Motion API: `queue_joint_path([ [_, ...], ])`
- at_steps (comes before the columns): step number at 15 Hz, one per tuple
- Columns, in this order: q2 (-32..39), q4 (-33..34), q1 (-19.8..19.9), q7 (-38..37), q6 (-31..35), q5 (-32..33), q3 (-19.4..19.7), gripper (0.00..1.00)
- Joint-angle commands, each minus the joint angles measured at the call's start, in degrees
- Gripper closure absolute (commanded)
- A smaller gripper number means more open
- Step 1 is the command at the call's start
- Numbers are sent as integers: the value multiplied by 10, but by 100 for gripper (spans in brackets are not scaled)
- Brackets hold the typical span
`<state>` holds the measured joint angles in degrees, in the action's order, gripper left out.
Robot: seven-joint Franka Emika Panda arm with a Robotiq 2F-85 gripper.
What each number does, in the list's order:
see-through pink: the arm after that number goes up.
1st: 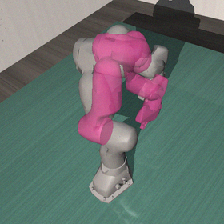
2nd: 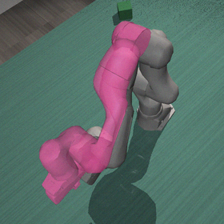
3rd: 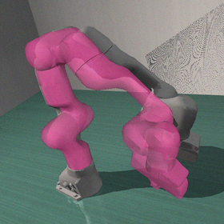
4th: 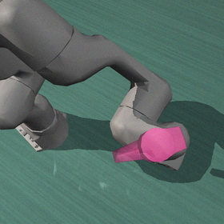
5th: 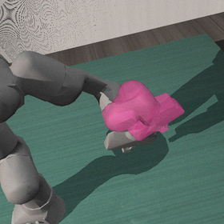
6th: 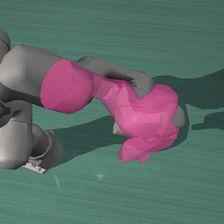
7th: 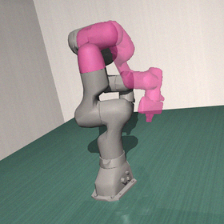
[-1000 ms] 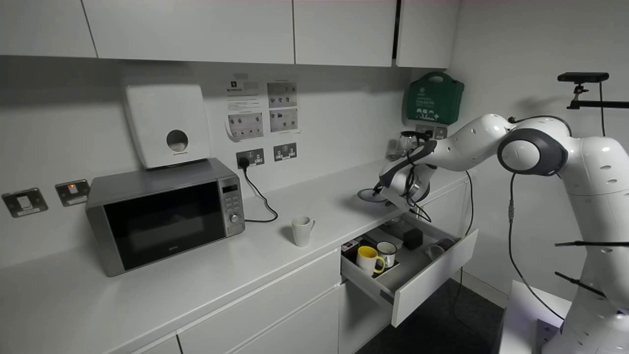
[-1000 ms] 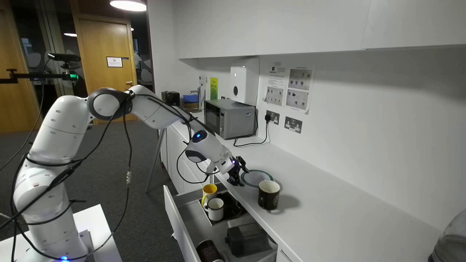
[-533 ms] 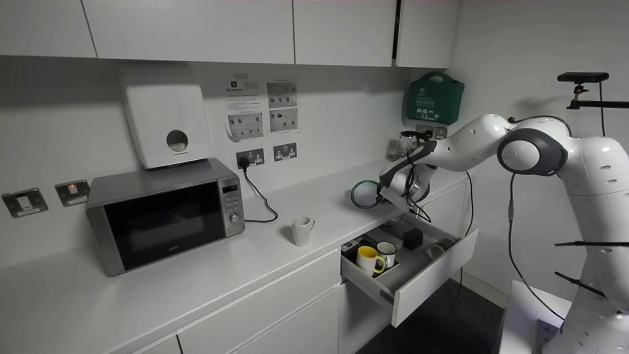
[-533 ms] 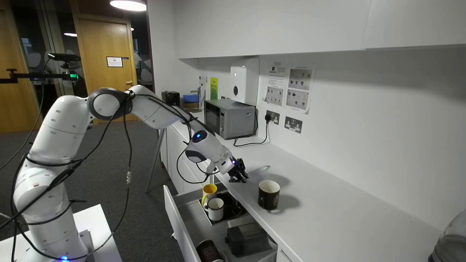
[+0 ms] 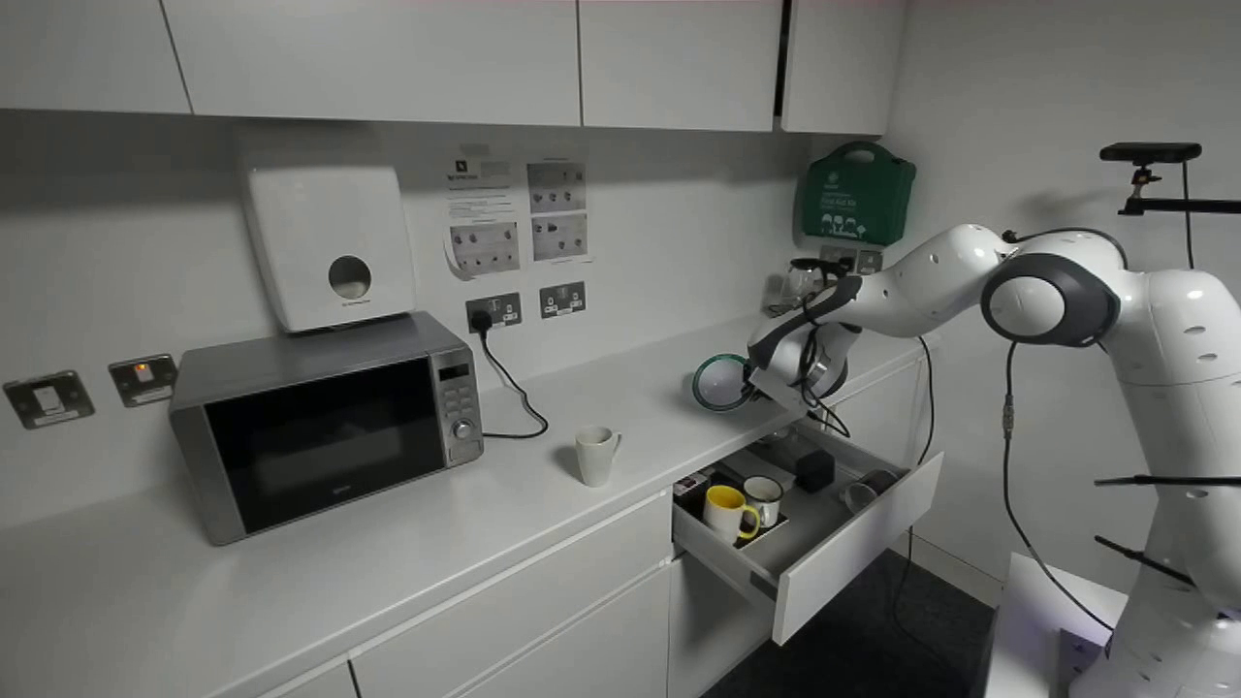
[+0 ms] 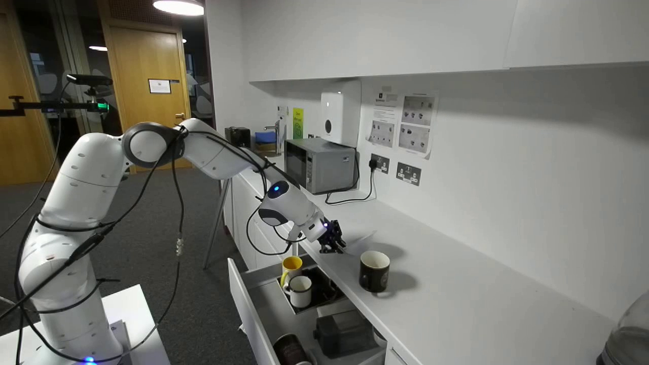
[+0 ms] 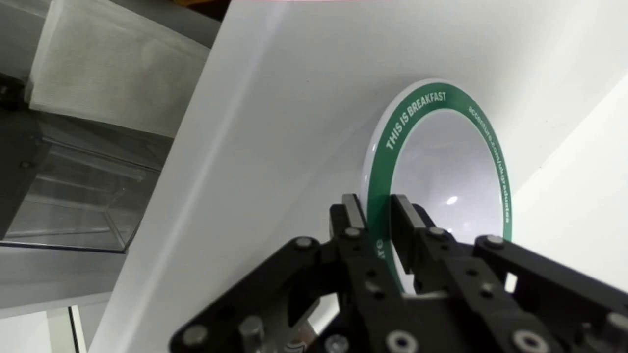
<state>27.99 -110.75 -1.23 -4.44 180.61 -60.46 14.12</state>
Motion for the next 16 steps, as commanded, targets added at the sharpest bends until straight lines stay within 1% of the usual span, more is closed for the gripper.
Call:
queue_joint_path([
  [1,-9,7,25,15,-11,-24,-27,95],
  [3,-25,0,41,31,-13,-45,-50,95],
  [5,-44,-8,67,54,-16,-76,-85,95],
  [7,-67,-13,97,95,-23,-125,-125,95],
  [9,-85,-16,119,142,-33,-176,-152,95],
  [12,-110,-23,139,208,-60,-251,-168,95],
  [16,-135,-40,148,291,-99,-341,-158,95],
])
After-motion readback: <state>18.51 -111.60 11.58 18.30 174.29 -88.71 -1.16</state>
